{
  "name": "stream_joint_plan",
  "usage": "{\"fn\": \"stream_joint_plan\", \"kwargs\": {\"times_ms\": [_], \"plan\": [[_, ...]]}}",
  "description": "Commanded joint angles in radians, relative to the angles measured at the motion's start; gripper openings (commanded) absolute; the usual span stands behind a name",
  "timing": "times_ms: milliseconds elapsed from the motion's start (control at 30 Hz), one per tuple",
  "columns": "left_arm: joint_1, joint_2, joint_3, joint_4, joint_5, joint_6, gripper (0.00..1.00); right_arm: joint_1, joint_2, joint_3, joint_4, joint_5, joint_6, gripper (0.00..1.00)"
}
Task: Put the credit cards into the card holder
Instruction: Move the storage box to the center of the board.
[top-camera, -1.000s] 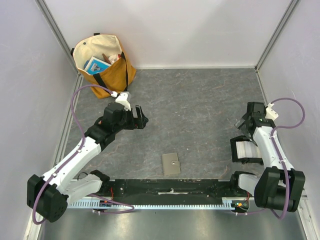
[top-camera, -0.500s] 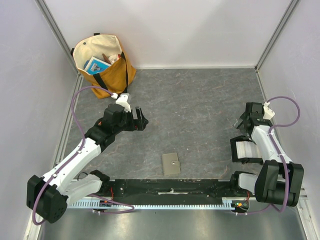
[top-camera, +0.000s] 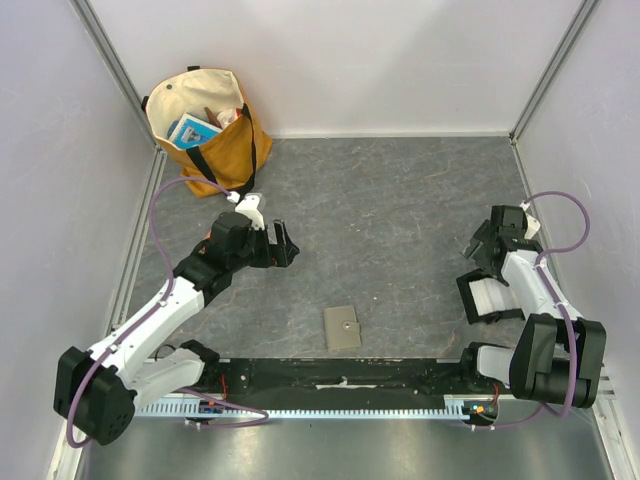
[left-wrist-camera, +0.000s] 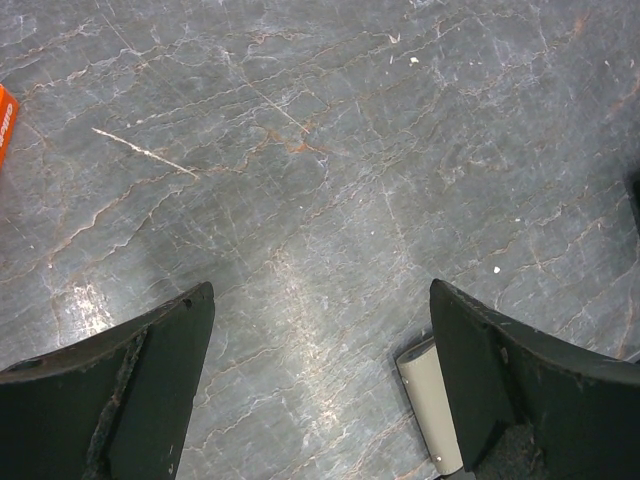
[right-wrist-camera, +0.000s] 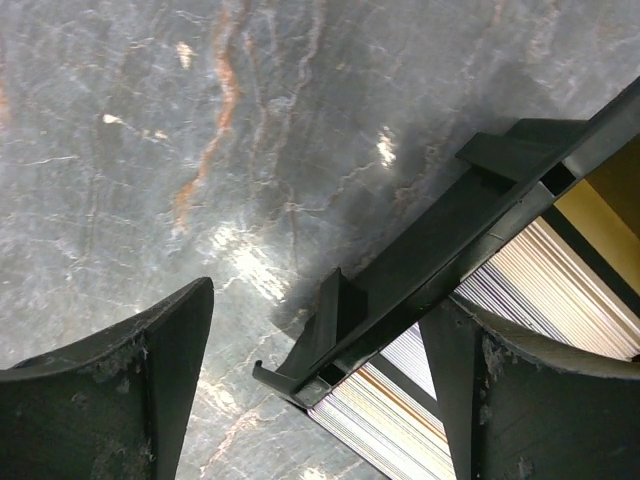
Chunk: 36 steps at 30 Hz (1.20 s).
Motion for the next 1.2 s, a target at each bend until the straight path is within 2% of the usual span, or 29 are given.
{"fn": "stream_joint_plan", "kwargs": {"times_ms": [0, 333, 433, 867, 1033, 1167], "plan": [[-0.002, 0.006, -0.002, 0.044, 0.018, -0.016, 0.94, 0.006, 0.011, 0.003, 0.102, -0.131, -0.042, 0.88], [-0.004, 0.019, -0.026, 0.059, 0.024, -0.026, 0.94, 0.149, 0.047, -0.017, 0.203, -0.179, 0.09, 0.86], [-0.004, 0.018, -0.043, 0.069, 0.028, -0.037, 0.94, 0.242, 0.072, -0.018, 0.245, -0.176, 0.145, 0.85], [-0.004, 0.013, -0.06, 0.061, 0.035, -0.055, 0.93, 0.526, 0.267, 0.124, 0.347, -0.12, 0.373, 0.85], [-0.005, 0.012, -0.074, 0.056, 0.035, -0.062, 0.93, 0.594, 0.319, 0.261, 0.305, -0.099, 0.316, 0.85], [-0.005, 0.01, -0.079, 0.052, 0.032, -0.057, 0.93, 0.601, 0.27, 0.322, 0.202, -0.015, 0.175, 0.89]]}}
